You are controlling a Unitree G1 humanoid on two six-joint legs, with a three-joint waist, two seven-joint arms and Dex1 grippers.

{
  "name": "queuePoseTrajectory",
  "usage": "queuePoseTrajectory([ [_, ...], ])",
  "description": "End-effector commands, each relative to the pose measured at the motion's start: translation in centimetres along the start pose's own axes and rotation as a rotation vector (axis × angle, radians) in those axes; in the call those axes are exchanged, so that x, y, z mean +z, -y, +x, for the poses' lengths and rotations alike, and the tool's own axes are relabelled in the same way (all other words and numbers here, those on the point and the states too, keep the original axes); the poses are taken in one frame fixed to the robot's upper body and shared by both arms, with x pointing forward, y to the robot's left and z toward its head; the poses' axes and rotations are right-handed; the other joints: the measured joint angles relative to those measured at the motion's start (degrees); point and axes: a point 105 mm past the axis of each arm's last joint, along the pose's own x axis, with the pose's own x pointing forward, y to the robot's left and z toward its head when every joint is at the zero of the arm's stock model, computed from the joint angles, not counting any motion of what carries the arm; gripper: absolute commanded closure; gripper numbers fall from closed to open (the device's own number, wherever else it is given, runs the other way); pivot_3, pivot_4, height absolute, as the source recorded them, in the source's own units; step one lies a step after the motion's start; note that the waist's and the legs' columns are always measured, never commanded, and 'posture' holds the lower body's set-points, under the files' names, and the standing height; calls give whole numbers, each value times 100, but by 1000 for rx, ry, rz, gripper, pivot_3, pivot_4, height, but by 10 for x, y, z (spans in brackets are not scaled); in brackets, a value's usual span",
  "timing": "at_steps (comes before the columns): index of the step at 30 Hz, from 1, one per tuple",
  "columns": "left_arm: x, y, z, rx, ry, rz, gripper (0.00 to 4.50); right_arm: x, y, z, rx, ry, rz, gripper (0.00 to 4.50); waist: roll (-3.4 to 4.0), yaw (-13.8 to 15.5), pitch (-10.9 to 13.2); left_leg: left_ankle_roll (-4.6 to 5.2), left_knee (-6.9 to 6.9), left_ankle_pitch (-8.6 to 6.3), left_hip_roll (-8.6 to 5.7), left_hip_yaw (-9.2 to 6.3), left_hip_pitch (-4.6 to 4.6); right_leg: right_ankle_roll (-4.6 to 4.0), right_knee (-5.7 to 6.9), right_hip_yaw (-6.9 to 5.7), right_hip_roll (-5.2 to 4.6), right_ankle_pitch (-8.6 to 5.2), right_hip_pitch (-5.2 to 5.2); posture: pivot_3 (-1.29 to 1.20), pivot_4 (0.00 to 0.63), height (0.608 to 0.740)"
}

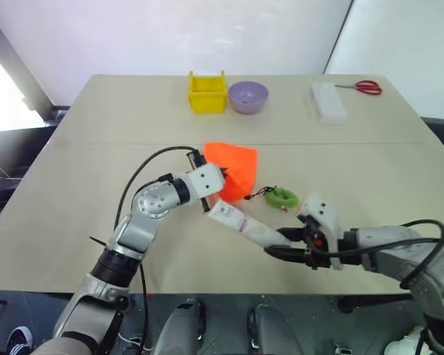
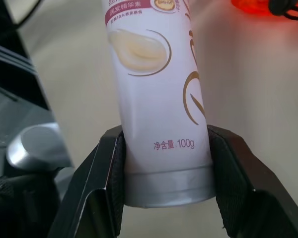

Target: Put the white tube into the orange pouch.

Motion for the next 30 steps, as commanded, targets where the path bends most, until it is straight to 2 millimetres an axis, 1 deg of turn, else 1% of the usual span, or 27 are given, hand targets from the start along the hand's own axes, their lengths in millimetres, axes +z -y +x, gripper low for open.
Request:
queuePoseTrajectory([
  [1,15,2,-2,-20,55,42,4500,11,14,12,-120,57,13,2691,3,7,-1,0,0,0,0,0,-1,-1,0,0,0,0,-2,0,150,740],
  [3,15,3,-3,-21,55,44,4500,17,17,13,-130,87,34,2691,3,11,0,0,-4,0,-1,0,-2,-1,0,2,0,1,-6,0,150,740],
  [5,15,3,-4,-18,53,45,4500,20,20,12,-141,96,52,2691,2,15,0,0,-5,1,-1,0,-3,0,0,2,0,1,-7,0,150,740],
  [9,13,7,-4,-31,52,48,4500,24,35,19,-242,100,115,2691,1,8,-1,0,-8,0,-2,0,-6,1,-4,1,0,1,-7,0,150,740],
  [16,14,9,-1,-33,58,46,4500,35,35,33,-315,116,215,2691,2,4,-1,0,-14,0,-1,-1,-7,0,2,2,1,1,-17,0,150,740],
  [19,13,14,1,-41,56,42,4500,51,23,44,-294,161,272,2691,3,-6,-1,0,-12,0,-2,0,-9,1,2,2,1,2,-18,0,150,740],
  [23,14,14,2,-38,64,36,4500,58,14,47,-282,178,311,2691,5,5,-2,0,-15,1,-2,-1,-9,0,10,5,5,2,-25,0,150,740],
  [25,16,15,2,-41,73,35,4500,61,17,52,-313,187,343,2691,5,-1,-2,0,-15,1,-5,-1,-10,0,11,4,3,2,-24,0,150,740],
  [27,16,15,2,-42,74,23,4500,64,26,55,-381,204,383,2691,5,-10,-2,0,-14,1,-8,0,-10,1,10,5,3,2,-25,0,150,740],
  [30,18,15,1,-42,80,26,4500,63,26,63,-427,157,303,2691,5,-21,-2,0,-14,1,-9,0,-10,1,16,3,9,2,-29,0,150,740],
])
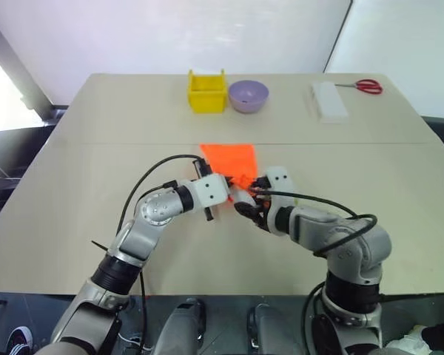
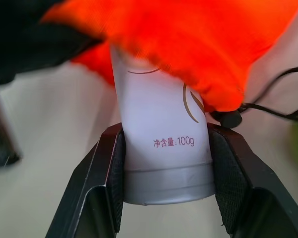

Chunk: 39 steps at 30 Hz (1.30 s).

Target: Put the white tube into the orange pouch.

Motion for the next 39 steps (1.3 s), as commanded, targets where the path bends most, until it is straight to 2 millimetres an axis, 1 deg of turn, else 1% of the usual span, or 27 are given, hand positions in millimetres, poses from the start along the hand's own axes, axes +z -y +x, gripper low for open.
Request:
queuePoseTrajectory([
  [1,11,-2,-1,9,47,18,4500,7,-2,5,-62,28,-70,2691,0,-9,0,0,-1,0,1,0,0,0,1,-1,1,0,-2,0,150,740],
  [2,11,-2,-1,9,46,19,4500,4,-3,7,-58,14,-19,2691,0,-13,0,0,-1,0,1,0,0,-1,2,-1,1,0,-2,0,150,740],
  [3,11,-3,-1,14,45,21,4500,4,-2,9,-66,7,-16,2691,0,-18,0,0,-2,1,1,0,0,-1,3,-1,4,0,-3,0,150,740],
  [5,13,-1,-1,7,58,21,4500,8,3,12,-101,5,-42,2691,0,-30,0,0,-2,1,1,0,0,-1,6,0,8,-1,-4,0,150,740],
  [7,16,1,-1,1,73,19,4500,11,3,13,-102,2,-56,2691,0,-47,0,0,1,1,1,3,0,0,7,1,10,0,-3,0,150,740],
  [11,14,1,-1,1,66,13,4500,20,3,18,-110,10,-12,2691,0,-91,0,0,-1,1,1,1,1,0,10,0,11,0,-4,0,150,740],
  [12,14,1,-1,1,65,15,4500,21,0,19,-95,14,22,2691,0,-107,0,0,0,1,2,0,1,0,12,0,12,0,-4,0,150,740],
  [14,14,0,0,1,69,14,4500,22,-4,23,-92,11,28,2691,0,-124,0,0,-2,2,2,1,1,0,13,1,13,0,-5,0,150,740],
  [17,16,0,1,1,80,11,4500,20,-11,28,-74,1,73,2691,0,-130,0,0,-3,2,1,1,1,0,14,2,14,0,-6,0,150,740],
  [20,17,2,2,-5,83,7,4500,27,-12,35,-103,27,25,2691,1,-132,0,0,-2,2,2,1,1,0,15,2,15,0,-7,0,150,740],
  [23,18,3,2,-11,91,16,4500,31,-20,41,-66,47,91,2691,1,-132,0,-1,0,2,1,2,2,0,19,3,16,0,-8,0,150,740],
  [24,19,2,2,-11,95,15,4500,33,-17,42,-104,53,5,2691,1,-133,0,-2,0,2,2,1,3,0,20,4,18,0,-8,0,150,740],
  [28,23,9,-1,-48,127,10,4500,34,-14,49,-101,72,50,2691,1,-146,0,-2,-3,3,3,1,4,-1,22,10,22,0,-13,0,150,740],
  [30,23,8,-1,-39,128,4,4500,34,-12,51,-107,68,51,2691,1,-139,0,-2,-3,3,3,1,4,-1,22,10,23,0,-12,0,150,740],
  [32,23,8,-1,-36,126,8,4500,35,-15,54,-98,67,18,2691,1,-139,1,-2,-2,3,3,1,4,-1,22,11,23,0,-11,0,150,740],
  [34,25,7,-1,-30,133,7,4500,30,-21,59,-93,41,-17,2691,1,-140,1,-2,-2,3,3,1,4,-1,22,12,23,0,-12,0,150,740],
  [36,26,6,0,-29,138,2,4500,29,-24,63,-99,39,-28,2691,1,-145,1,-2,-3,3,4,1,5,-1,23,12,24,0,-13,0,150,740],
  [39,25,11,-2,-57,136,10,4500,39,-28,65,-92,73,5,2691,1,-152,1,-2,-5,3,7,1,6,-1,23,16,29,0,-15,0,150,740],
])
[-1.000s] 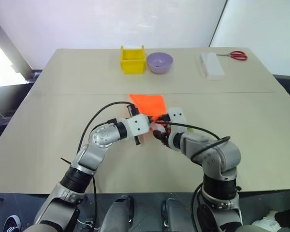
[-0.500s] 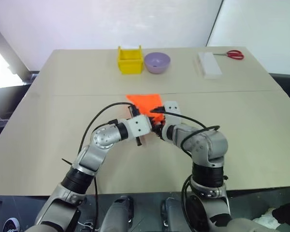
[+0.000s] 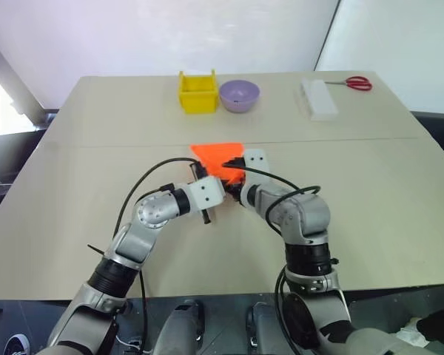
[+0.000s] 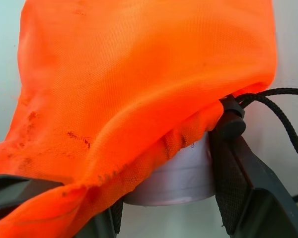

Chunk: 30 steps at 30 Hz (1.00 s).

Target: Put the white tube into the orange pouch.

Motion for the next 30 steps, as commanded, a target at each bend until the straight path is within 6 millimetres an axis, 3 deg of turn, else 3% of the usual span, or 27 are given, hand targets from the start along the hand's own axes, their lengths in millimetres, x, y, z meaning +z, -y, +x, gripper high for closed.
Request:
queuePoseTrajectory([
  [1,32,8,4,-44,136,46,4500,17,-19,2,40,62,-10,2691,0,6,0,0,0,0,0,0,0,0,0,0,0,0,0,0,150,740],
  [10,33,5,5,-21,137,45,4500,15,-22,3,93,80,-19,2691,0,10,0,0,-1,0,-1,0,0,0,0,2,0,0,-1,0,150,740],
  [15,31,5,4,-19,135,43,4500,13,-21,0,110,81,-10,229,0,21,0,-1,0,0,0,0,1,0,0,3,-2,0,2,0,150,740],
  [16,32,5,4,-19,136,44,4500,17,-21,-1,103,96,-11,58,0,22,0,-1,0,0,0,0,5,0,0,3,-3,0,7,0,150,740],
  [18,32,4,4,-12,139,40,4500,24,-27,-6,144,121,28,58,0,21,0,-1,1,0,-1,0,10,-2,0,2,-4,1,10,0,150,740],
  [21,32,5,4,-15,134,47,4500,25,-23,-10,118,121,-49,58,1,21,0,-1,0,0,0,0,9,-4,-1,2,-4,3,8,0,150,740],
  [23,31,4,3,-11,132,45,4500,24,-29,-17,196,108,15,58,1,19,0,-1,-6,0,0,0,8,-5,-1,3,-5,2,3,0,150,740],
  [30,28,6,2,-20,123,40,4500,8,-36,-47,329,40,-128,58,1,18,1,-1,-13,0,-2,0,-1,-6,-14,4,-10,2,-1,0,150,740],
])
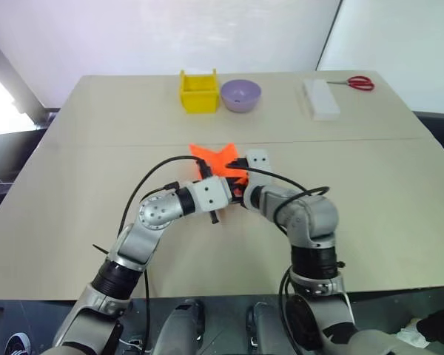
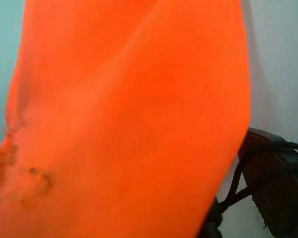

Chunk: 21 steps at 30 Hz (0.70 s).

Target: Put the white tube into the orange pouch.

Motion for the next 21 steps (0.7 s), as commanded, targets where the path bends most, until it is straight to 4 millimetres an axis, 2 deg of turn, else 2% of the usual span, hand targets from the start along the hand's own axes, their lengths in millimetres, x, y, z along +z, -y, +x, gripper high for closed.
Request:
queuePoseTrajectory([
  [1,-4,6,1,-18,-14,-16,4500,11,-41,-17,206,49,-92,58,0,-22,0,0,1,0,0,0,1,0,0,0,-5,0,0,0,150,740],
  [8,-8,8,-1,-19,-30,-17,4500,3,-34,-26,241,16,-142,58,1,5,0,0,4,0,1,-4,0,0,0,-3,-8,0,1,0,150,740],
  [12,-14,10,-7,-20,-49,-22,4500,7,-35,-37,279,43,-243,58,0,5,1,0,2,0,-1,-3,-1,0,-8,-3,-12,0,1,0,150,740],
  [21,-27,9,-26,-2,-96,-17,4500,-6,-11,-56,264,40,-426,58,-1,16,1,0,0,-1,-1,-5,-7,0,-25,-6,-20,0,3,0,150,740],
])
